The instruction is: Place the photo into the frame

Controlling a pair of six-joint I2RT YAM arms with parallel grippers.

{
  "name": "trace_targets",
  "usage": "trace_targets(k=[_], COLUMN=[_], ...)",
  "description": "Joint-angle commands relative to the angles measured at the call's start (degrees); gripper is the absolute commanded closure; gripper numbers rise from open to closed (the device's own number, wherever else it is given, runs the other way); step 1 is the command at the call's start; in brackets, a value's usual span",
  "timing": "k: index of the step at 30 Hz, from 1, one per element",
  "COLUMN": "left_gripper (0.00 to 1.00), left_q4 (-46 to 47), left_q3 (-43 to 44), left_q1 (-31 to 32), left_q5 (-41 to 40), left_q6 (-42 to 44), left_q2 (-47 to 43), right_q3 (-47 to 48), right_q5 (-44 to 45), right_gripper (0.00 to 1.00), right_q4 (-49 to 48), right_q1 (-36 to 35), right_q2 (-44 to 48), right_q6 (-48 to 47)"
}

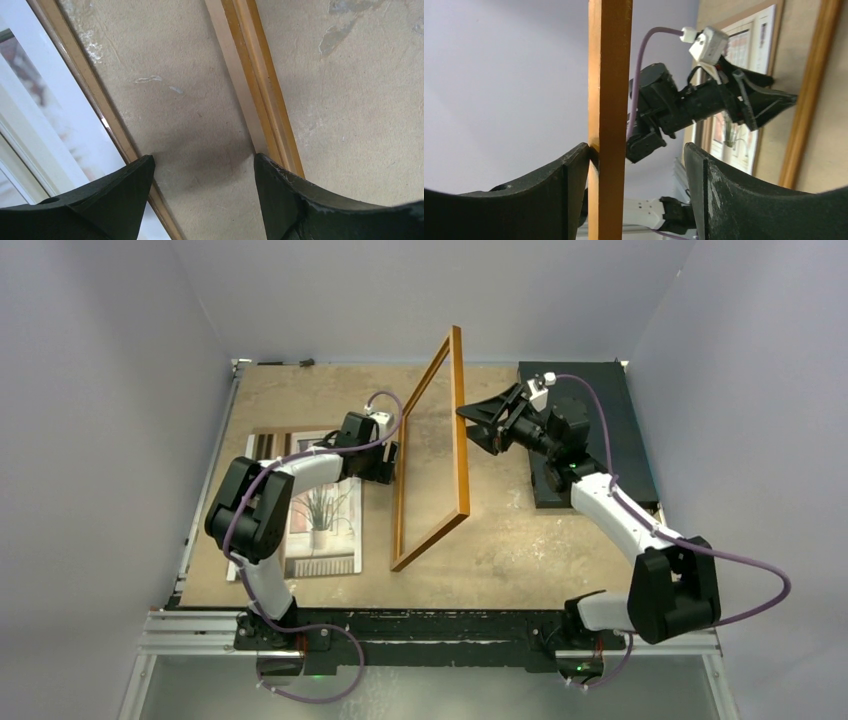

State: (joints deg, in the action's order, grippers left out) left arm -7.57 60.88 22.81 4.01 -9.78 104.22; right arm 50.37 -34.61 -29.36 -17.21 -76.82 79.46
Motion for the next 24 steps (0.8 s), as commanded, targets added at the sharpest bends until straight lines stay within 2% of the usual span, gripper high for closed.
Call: trace_targets(k=[1,6,10,24], left_gripper=[0.28,0.28,0.29,0.32], left_q4=[-1.7,-2.2,-3.1,-4.0], left_q3=[0.7,0.2,0.8,0.4], left_q1=[0.0,-0.1,-0.7,-1.0], left_q5=[-0.5,-0.4,-1.0,-0.8], left_q6=[0.6,0.6,0.9,2.1], left_q2=[-1.6,-2.9,-2.8,-4.1], right_q3=[1.4,2.2,1.5,-6.3], right_q5=[-1.1,-1.6,-2.8,-3.7], right_gripper=[0.29,0.29,0.28,0.28], right_q4=[15.6,20.3,20.0,12.9], right_q1=[2.1,4.8,5.7,7.8], right_q2=[0.4,1.6,2.2,6.1], right_q6=[-10.1,-13.3,-13.4,-4.1])
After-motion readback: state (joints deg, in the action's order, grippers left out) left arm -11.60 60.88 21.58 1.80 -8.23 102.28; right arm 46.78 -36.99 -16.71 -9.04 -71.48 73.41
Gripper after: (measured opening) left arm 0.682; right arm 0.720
